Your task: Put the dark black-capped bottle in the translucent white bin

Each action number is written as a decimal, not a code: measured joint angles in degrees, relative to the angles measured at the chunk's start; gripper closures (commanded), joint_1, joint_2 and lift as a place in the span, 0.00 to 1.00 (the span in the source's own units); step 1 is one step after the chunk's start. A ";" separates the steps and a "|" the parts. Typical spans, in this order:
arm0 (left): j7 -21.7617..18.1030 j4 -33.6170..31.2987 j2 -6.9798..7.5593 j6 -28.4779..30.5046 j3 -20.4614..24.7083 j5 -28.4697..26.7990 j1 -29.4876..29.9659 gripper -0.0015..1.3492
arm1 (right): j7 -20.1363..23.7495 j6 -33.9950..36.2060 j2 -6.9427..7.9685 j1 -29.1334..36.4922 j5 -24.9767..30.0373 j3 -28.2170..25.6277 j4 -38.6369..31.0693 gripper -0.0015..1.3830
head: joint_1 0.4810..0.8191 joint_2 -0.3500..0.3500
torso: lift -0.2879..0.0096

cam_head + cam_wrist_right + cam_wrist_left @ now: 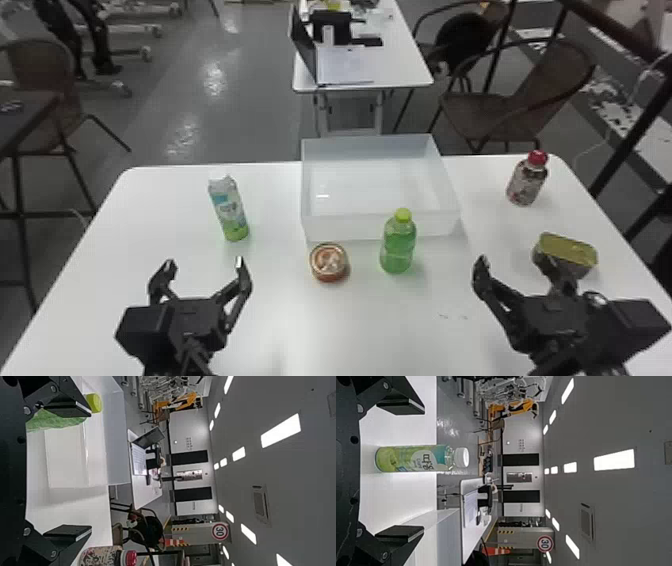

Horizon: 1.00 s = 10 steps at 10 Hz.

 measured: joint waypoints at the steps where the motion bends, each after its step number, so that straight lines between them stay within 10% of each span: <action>1: 0.01 0.00 0.00 0.03 0.00 0.03 0.00 0.17 | 0.01 -0.05 0.01 0.00 0.05 0.00 0.00 0.18 | 0.63 0.56 | 0.75; 10: -0.03 0.00 0.19 0.89 -0.18 0.14 0.05 0.17 | -4.49 2.40 -0.04 5.81 1.36 -2.11 -7.57 0.18 | 0.63 0.51 | 0.75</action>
